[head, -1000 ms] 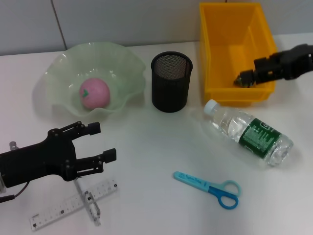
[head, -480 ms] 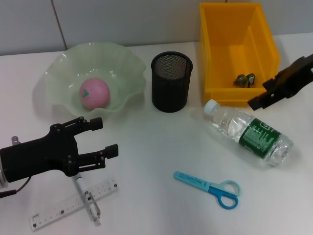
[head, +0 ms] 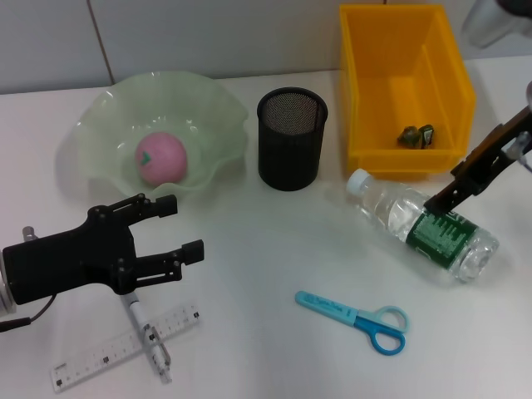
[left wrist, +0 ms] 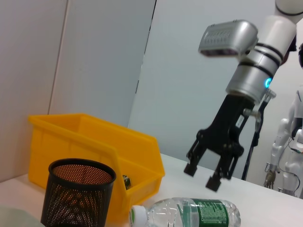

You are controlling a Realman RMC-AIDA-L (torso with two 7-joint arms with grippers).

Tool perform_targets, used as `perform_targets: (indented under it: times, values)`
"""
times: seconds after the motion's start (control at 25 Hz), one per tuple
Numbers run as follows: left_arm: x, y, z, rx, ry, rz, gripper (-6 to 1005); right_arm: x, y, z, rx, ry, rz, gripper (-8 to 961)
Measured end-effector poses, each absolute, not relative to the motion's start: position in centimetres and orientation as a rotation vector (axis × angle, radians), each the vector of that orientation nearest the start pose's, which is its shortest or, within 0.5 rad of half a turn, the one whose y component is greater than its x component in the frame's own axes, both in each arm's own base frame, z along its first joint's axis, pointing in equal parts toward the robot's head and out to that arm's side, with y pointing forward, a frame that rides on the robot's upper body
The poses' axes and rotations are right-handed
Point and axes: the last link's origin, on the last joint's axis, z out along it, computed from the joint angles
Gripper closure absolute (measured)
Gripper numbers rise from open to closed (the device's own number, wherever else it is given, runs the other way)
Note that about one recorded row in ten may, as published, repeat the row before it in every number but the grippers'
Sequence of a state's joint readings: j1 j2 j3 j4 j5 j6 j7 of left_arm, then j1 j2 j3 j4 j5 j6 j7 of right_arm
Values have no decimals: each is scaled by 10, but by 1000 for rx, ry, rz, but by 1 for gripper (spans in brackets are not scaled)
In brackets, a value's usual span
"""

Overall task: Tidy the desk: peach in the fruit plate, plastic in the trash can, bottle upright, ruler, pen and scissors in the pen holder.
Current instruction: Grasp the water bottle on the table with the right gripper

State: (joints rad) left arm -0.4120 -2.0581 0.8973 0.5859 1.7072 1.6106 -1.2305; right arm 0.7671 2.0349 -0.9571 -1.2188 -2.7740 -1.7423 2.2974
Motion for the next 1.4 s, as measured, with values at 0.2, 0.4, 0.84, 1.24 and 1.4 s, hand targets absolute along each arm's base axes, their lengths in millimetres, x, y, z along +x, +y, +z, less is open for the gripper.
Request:
perform_targets:
  times: [0.2,0.4,0.84,1.24,1.4]
  values:
    - [-264,297,-9,-2716,-537,-921,196,213,384,56,-2571,991,-589,182]
    - [-264,298,-8,-2717,-534,-921,197,219,384,49,-2572,1016,-602,182]
    - [-265,298,-5,-2714,-530,-923,199,223,384,36,-2578,1018,-623,183]
    - [-265,298,-4,-2713,-529,-925,201,230,384,28,-2575,1044,-633,183]
    - [-265,299,-3,-2714,-533,-924,202,232,383,23,-2576,1031,-656,181]
